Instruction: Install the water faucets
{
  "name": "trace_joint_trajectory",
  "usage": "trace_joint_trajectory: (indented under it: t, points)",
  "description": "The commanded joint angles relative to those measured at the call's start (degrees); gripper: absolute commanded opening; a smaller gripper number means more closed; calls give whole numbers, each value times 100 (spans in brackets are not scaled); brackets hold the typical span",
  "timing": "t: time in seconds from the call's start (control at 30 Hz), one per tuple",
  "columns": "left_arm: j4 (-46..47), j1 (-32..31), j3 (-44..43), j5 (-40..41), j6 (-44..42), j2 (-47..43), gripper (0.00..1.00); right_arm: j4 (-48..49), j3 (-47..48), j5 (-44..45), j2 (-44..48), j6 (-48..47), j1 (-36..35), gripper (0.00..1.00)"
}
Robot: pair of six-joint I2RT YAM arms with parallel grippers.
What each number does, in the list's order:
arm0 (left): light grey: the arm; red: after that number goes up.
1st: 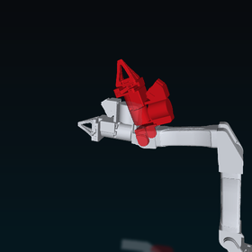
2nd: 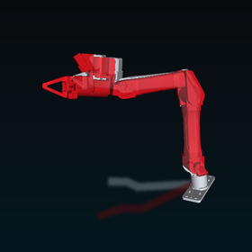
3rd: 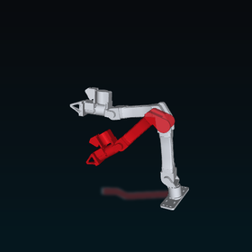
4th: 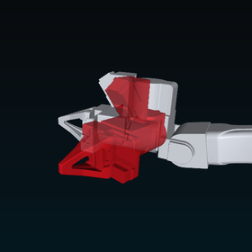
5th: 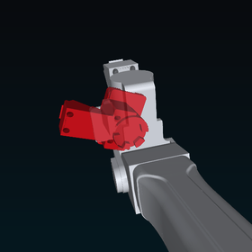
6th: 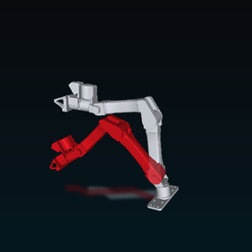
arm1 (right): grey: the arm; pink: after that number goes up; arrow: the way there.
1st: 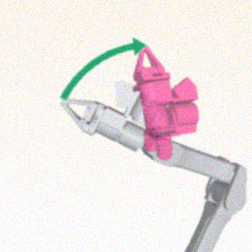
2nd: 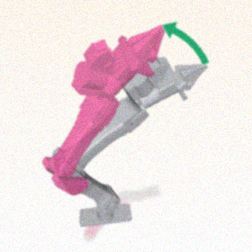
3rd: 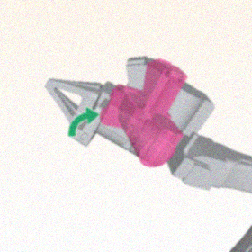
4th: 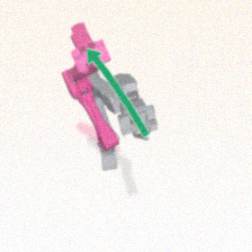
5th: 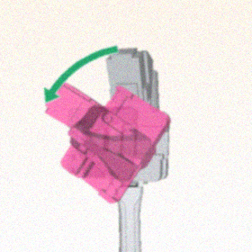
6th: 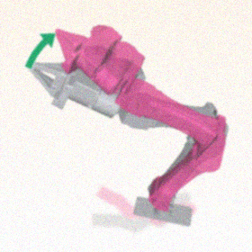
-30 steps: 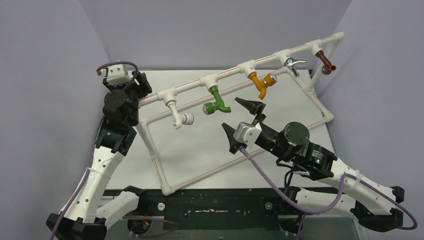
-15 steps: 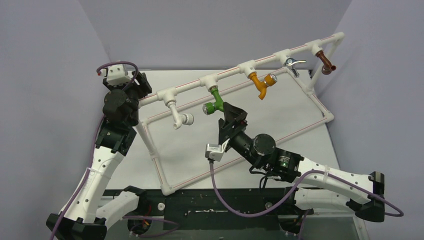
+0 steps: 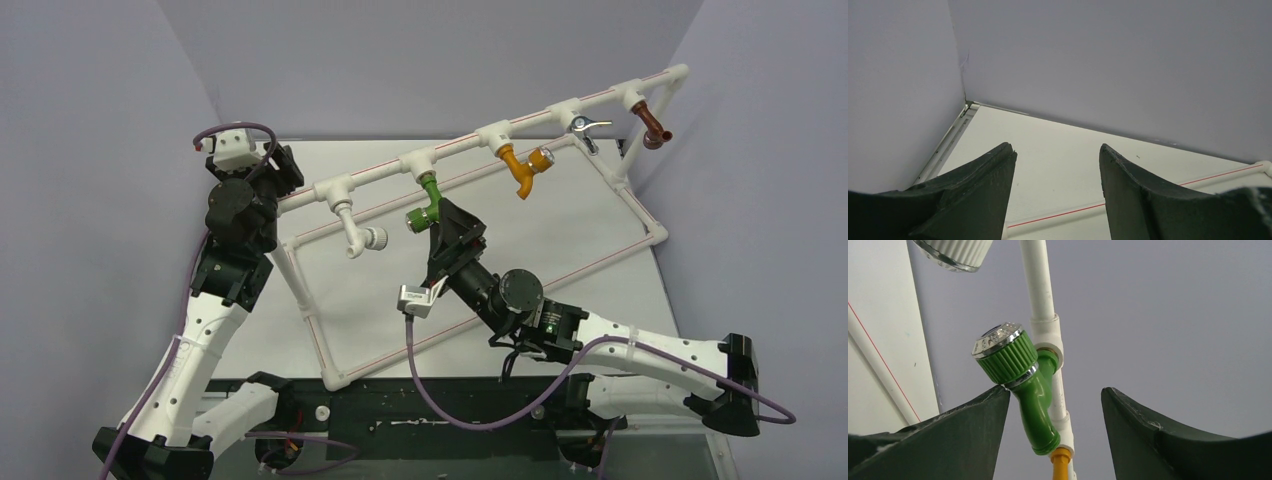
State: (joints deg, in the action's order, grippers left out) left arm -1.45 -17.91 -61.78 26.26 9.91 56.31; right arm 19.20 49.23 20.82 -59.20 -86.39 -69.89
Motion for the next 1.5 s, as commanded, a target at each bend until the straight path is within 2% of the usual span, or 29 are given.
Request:
trace_joint_trajectory:
  t: [0.0, 0.23, 0.43, 0.53, 0.77, 0.9, 1.23, 1.47]
  points:
    - [-1487, -22, 316, -140, -60, 178, 60, 329, 192, 92, -83, 37, 76, 68]
    - [-1481, -28, 309, -144, -58, 164, 60, 379, 268, 103, -238, -27, 130, 64]
    - [-1485, -28, 316, -141, -57, 163, 60, 431, 349, 63, -319, -9, 154, 49]
    - [-1483, -28, 314, -139, -59, 169, 60, 471, 380, 47, -338, 26, 160, 39]
    - [-1494, -28, 305, -139, -55, 162, 60, 670, 484, 28, -347, 538, 155, 1]
    - [-1490, -24, 309, -137, -51, 161, 60, 1170, 475, -7, -317, 1407, 159, 0]
    - [-1487, -23, 315, -134, -51, 143, 60, 3166, 92, 478, -330, 4520, 146, 0]
    - [-1483, -28, 313, -129, -51, 105, 60, 3470, 200, 1354, -438, 6554, 190, 0]
